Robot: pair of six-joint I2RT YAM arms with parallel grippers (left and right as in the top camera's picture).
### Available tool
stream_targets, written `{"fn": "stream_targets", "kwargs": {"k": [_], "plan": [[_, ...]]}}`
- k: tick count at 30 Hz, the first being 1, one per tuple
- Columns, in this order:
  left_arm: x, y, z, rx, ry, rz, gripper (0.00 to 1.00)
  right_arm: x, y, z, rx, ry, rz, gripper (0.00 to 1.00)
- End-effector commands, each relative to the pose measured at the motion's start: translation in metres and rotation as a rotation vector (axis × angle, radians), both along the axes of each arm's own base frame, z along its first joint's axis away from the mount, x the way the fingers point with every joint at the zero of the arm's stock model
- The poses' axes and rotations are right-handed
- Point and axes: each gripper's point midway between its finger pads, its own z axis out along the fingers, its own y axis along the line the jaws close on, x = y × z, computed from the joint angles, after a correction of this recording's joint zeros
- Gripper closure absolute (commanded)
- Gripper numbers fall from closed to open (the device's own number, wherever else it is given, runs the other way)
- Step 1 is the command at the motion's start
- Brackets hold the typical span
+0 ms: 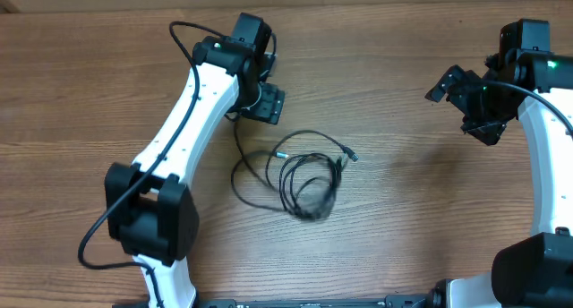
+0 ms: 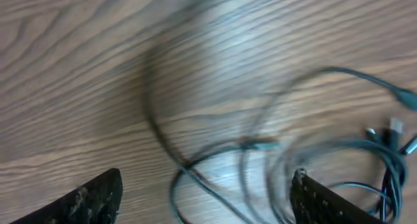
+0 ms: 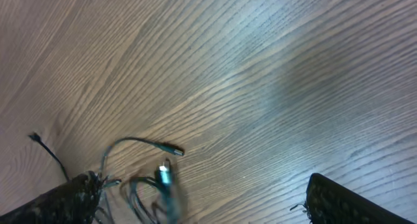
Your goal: Untangle cables
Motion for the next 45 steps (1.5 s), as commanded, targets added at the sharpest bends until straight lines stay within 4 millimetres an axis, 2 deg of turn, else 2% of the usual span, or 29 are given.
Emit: {"fn": "stream_targets", "kwargs": {"k": [1, 4, 11, 14, 17, 23, 29, 32, 36, 39, 45], "plan": [[0.002, -0.001, 0.009, -0.028, -0.019, -0.02, 0.21, 0.002, 0.0, 0.004, -0.012, -0.014, 0.01, 0.01], [-0.005, -0.02, 0.028, -0.121, -0.04, -0.112, 0.28, 0.002, 0.0, 0.004, -0.012, -0.014, 0.01, 0.01], [-0.038, -0.053, 0.091, -0.292, -0.118, -0.24, 0.3, 0.002, 0.0, 0.004, -0.023, -0.019, 0.048, 0.0], [-0.052, -0.063, 0.096, -0.31, -0.103, -0.284, 0.3, 0.002, 0.0, 0.004, -0.023, -0.018, 0.049, 0.0], [-0.069, -0.079, 0.082, -0.305, -0.049, -0.33, 0.33, 0.002, 0.0, 0.004, -0.023, -0.018, 0.049, 0.0], [-0.111, -0.122, 0.032, -0.35, 0.064, -0.411, 0.38, 0.001, 0.0, 0.004, -0.023, -0.018, 0.051, 0.0], [-0.137, -0.151, -0.011, -0.36, 0.088, -0.413, 0.43, 0.001, 0.0, 0.004, -0.023, -0.015, 0.052, 0.0], [-0.138, -0.156, -0.028, -0.316, 0.058, -0.385, 0.43, -0.001, 0.0, 0.003, -0.021, -0.008, 0.052, 0.0], [-0.132, -0.146, -0.043, -0.212, 0.012, -0.271, 0.43, -0.004, 0.001, 0.002, -0.019, 0.004, 0.052, 0.0], [-0.129, -0.143, -0.051, -0.198, -0.003, -0.223, 0.46, -0.005, 0.001, 0.002, -0.018, 0.01, 0.052, 0.0], [-0.121, -0.151, -0.069, -0.223, -0.01, -0.167, 0.66, -0.006, 0.001, 0.002, -0.017, 0.013, 0.052, 0.0]]}}
